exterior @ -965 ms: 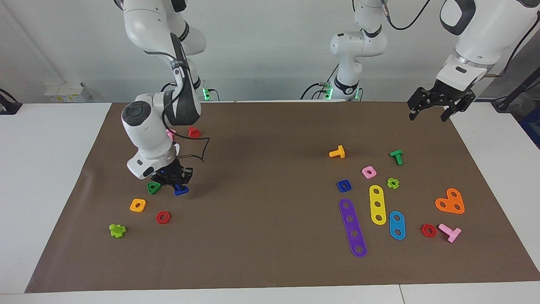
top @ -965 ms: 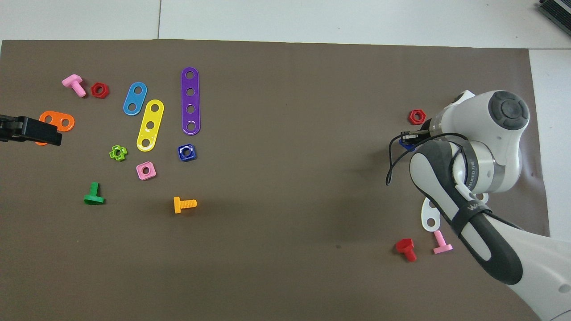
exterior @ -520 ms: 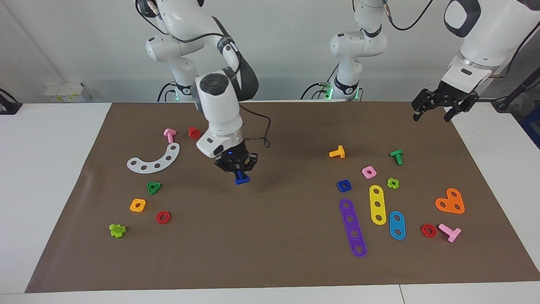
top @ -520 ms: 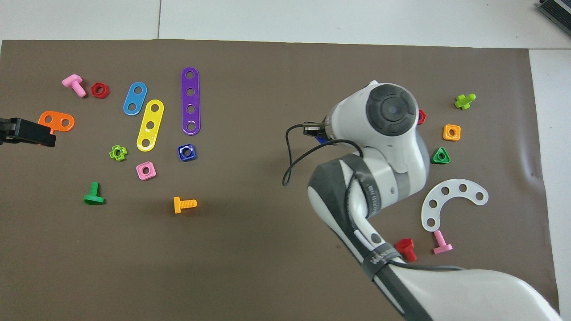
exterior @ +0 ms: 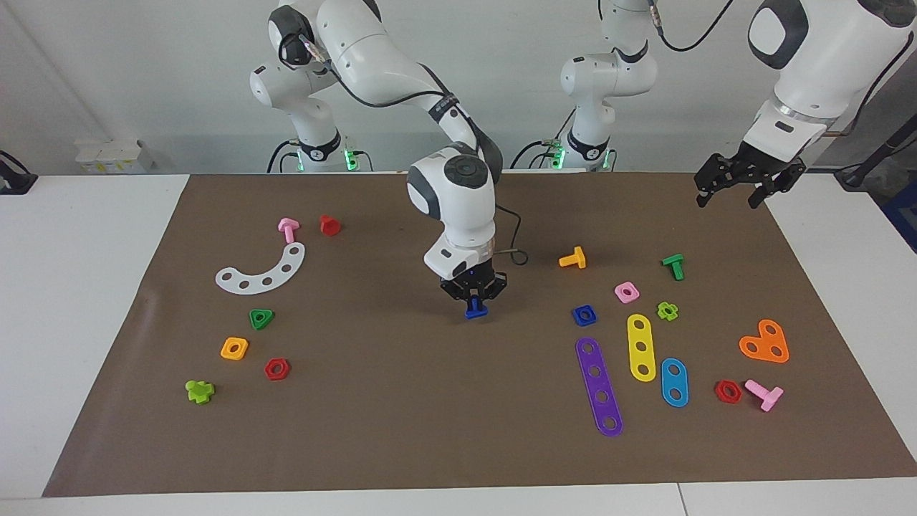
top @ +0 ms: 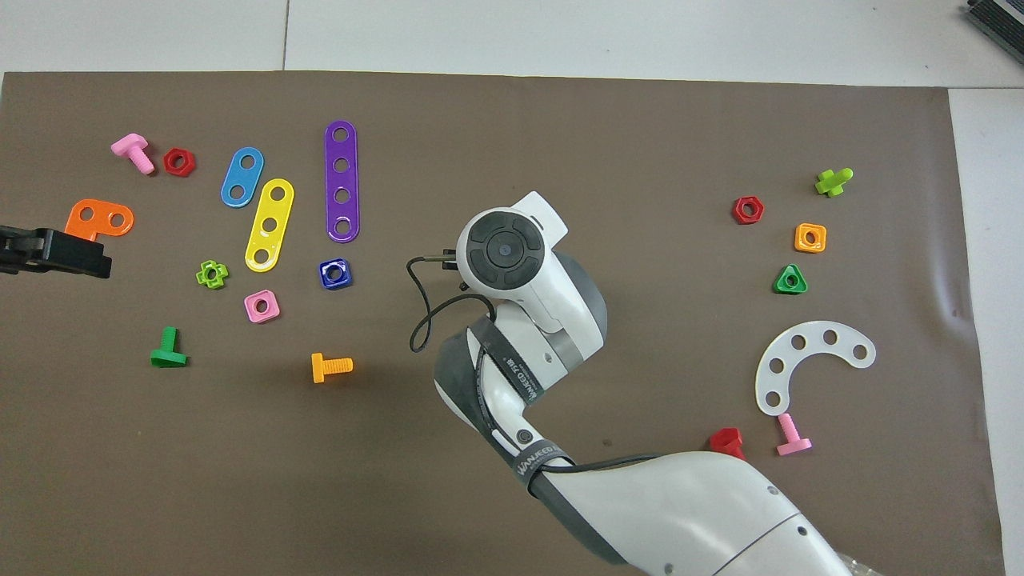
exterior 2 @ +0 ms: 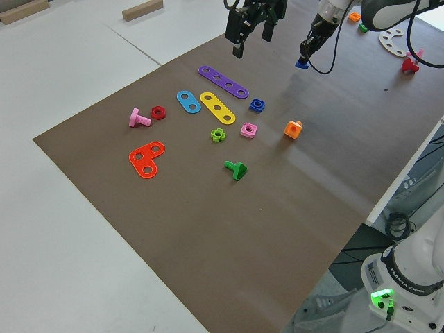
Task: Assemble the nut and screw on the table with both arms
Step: 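Carry the blue screw to the mat centre and set it upright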
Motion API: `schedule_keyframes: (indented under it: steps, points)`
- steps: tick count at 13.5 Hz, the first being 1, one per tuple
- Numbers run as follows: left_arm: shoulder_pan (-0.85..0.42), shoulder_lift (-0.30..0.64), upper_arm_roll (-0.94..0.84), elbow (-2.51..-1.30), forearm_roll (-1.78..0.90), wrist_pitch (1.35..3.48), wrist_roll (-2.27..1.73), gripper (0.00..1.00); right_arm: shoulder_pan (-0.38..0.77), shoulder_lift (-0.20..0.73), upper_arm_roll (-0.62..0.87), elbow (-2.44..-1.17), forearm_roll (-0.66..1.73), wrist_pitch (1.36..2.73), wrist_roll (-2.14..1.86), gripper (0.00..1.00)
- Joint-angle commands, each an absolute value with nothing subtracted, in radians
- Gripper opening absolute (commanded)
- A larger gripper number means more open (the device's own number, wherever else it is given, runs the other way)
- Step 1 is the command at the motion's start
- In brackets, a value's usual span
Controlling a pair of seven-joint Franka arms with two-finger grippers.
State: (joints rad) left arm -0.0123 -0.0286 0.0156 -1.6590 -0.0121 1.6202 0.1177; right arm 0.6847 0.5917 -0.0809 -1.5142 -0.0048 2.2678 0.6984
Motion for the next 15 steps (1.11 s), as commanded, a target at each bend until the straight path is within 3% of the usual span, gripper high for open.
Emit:
schedule_keyframes:
  steps: [1, 5, 7, 10, 15]
  points:
    - [-0.020, -0.075, 0.015, -1.724, -0.011, 1.652, 0.097, 1.00, 0.695, 0.594, -0.086, -1.538, -0.026, 2.279, 0.722, 0.00]
    - [-0.020, -0.092, 0.014, -1.763, -0.012, 1.675, 0.080, 1.00, 0.695, 0.583, -0.086, -1.583, -0.028, 2.286, 0.715, 0.00]
    - [-0.021, -0.094, 0.014, -1.763, -0.011, 1.675, 0.060, 1.00, 0.695, 0.583, -0.086, -1.582, -0.026, 2.287, 0.722, 0.99]
    - [-0.023, -0.095, 0.005, -1.763, -0.012, 1.664, 0.066, 1.00, 0.693, 0.568, -0.087, -1.566, -0.018, 2.275, 0.733, 1.00]
    - [-0.041, -0.100, 0.003, -1.779, -0.012, 1.675, 0.046, 1.00, 0.533, 0.313, -0.098, -1.583, -0.014, 2.117, 0.695, 1.00]
